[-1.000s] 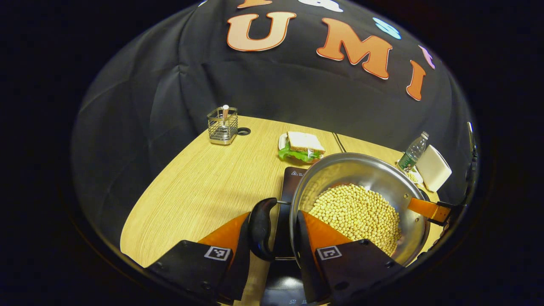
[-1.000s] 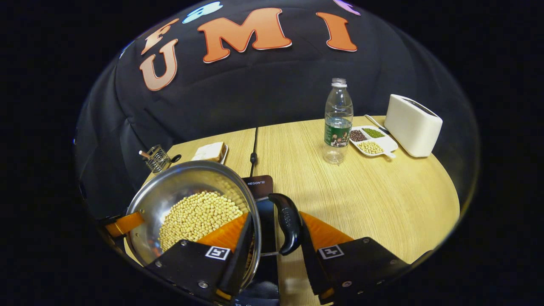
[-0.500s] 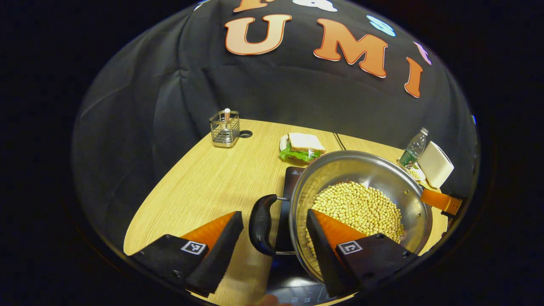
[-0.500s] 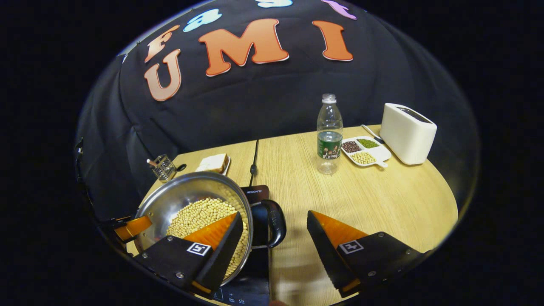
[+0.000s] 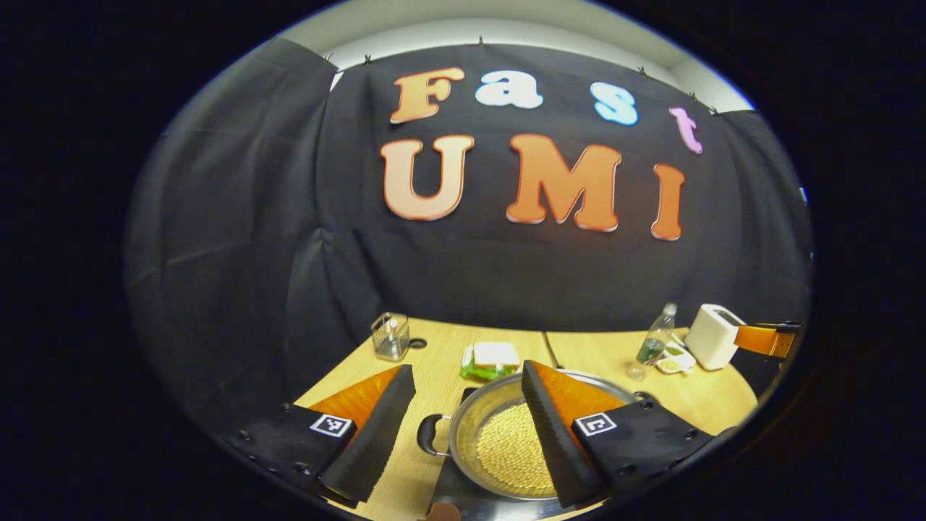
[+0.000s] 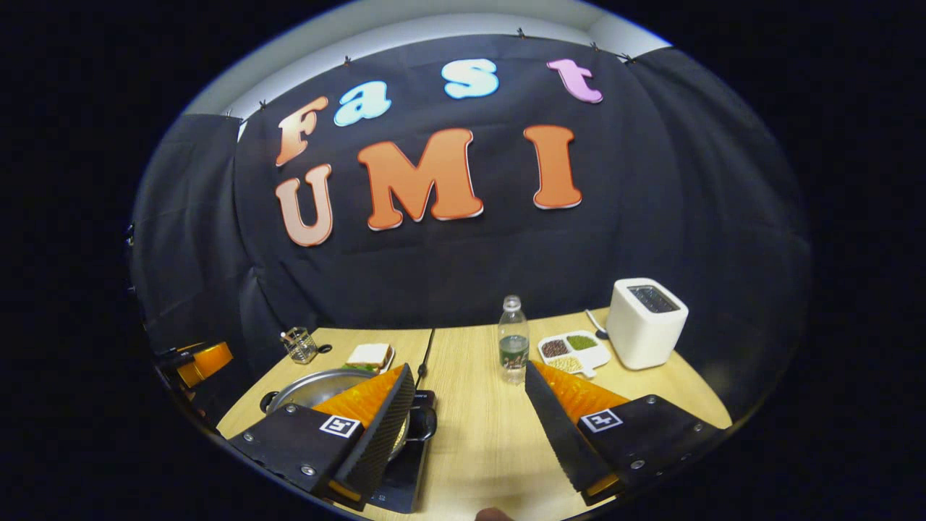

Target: First push the handle of the pot to place it horizontally, then grasp the pot with both hands and set it on the induction cooktop.

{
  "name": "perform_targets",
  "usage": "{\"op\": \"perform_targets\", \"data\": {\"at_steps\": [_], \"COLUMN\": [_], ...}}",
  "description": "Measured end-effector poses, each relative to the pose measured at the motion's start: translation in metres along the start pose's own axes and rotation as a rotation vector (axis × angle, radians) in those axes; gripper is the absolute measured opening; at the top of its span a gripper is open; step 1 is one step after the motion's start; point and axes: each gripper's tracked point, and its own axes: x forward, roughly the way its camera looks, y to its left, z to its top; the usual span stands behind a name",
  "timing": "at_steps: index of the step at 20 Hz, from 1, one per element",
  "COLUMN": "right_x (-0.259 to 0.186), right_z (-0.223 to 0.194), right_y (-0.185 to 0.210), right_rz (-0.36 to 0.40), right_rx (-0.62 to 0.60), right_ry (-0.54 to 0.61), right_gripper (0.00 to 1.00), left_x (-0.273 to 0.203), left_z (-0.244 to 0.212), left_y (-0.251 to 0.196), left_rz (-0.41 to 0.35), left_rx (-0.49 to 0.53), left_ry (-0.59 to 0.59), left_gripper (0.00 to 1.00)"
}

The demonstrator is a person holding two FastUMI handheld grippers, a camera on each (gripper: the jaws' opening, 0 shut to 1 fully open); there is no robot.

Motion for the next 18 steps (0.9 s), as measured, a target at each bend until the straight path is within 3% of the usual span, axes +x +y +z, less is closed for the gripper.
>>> {"op": "perform_targets", "data": {"at_steps": [2, 7, 9, 12, 13, 14, 18], "right_x": [-0.029, -0.100, -0.124, -0.150, -0.154, -0.160, -0.165], "right_z": [0.033, 0.096, 0.109, 0.122, 0.124, 0.125, 0.128], "right_y": [-0.020, -0.068, -0.087, -0.105, -0.108, -0.113, -0.130], "right_rz": [-0.012, -0.074, -0.099, -0.126, -0.127, -0.130, -0.159], "right_rx": [-0.032, -0.077, -0.093, -0.106, -0.105, -0.096, -0.086], "right_ry": [-0.073, -0.210, -0.242, -0.274, -0.280, -0.288, -0.323], "right_gripper": [0.95, 0.95, 0.95, 0.95, 1.00, 0.95, 0.95], "left_x": [-0.027, -0.098, -0.116, -0.138, -0.142, -0.144, -0.149], "left_z": [0.047, 0.136, 0.152, 0.149, 0.149, 0.152, 0.157], "left_y": [-0.009, 0.008, 0.008, 0.034, 0.043, 0.047, 0.043], "left_rz": [-0.032, 0.002, -0.029, 0.004, 0.011, 0.020, 0.020], "left_rx": [0.003, 0.023, 0.026, 0.010, 0.006, 0.000, -0.001], "left_ry": [-0.089, -0.274, -0.313, -0.324, -0.322, -0.320, -0.311], "left_gripper": [0.96, 1.00, 1.00, 1.00, 0.99, 0.99, 0.96]}}
